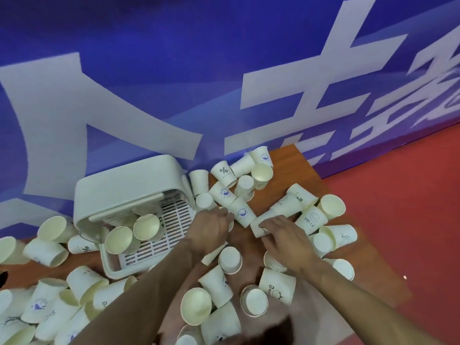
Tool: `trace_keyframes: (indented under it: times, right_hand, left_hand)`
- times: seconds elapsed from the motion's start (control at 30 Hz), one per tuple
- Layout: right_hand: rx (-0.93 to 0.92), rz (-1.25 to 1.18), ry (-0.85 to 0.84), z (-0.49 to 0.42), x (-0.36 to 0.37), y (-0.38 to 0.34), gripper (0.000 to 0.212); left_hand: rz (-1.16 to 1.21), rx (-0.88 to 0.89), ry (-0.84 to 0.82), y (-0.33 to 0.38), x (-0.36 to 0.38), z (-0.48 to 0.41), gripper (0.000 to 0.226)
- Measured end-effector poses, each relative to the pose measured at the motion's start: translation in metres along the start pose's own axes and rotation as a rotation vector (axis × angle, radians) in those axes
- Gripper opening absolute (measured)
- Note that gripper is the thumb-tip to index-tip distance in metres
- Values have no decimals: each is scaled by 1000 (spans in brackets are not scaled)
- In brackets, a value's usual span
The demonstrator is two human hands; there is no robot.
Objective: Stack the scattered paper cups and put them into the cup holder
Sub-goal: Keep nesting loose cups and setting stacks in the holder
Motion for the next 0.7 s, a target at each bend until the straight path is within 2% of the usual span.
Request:
trace_keyframes:
  times: [0.27,0.37,0.57,0.7]
  right_hand:
    - [229,62,-12,44,-55,85,32]
    - [288,115,-62,70,-67,112,31]
    - [426,111,-25,129,-73,145,20]
    - [456,72,-87,157,-63,150,37]
  left_hand:
    - [142,219,6,96,-15,-58,31]
    - [89,284,-12,140,-9,-74,21]
    - [7,428,-61,213,11,-93,18]
    - [-23,475,-76,243,24,-100,21]
Point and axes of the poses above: each hand's wrist, its own z-axis away from the middle knuckle, its own x-axis out of the palm, y = z × x, the point moved 4 cm from there along -z, towards the middle knuckle, and after that the axes turned 8 degrees about -x, right-handed, at the moved point
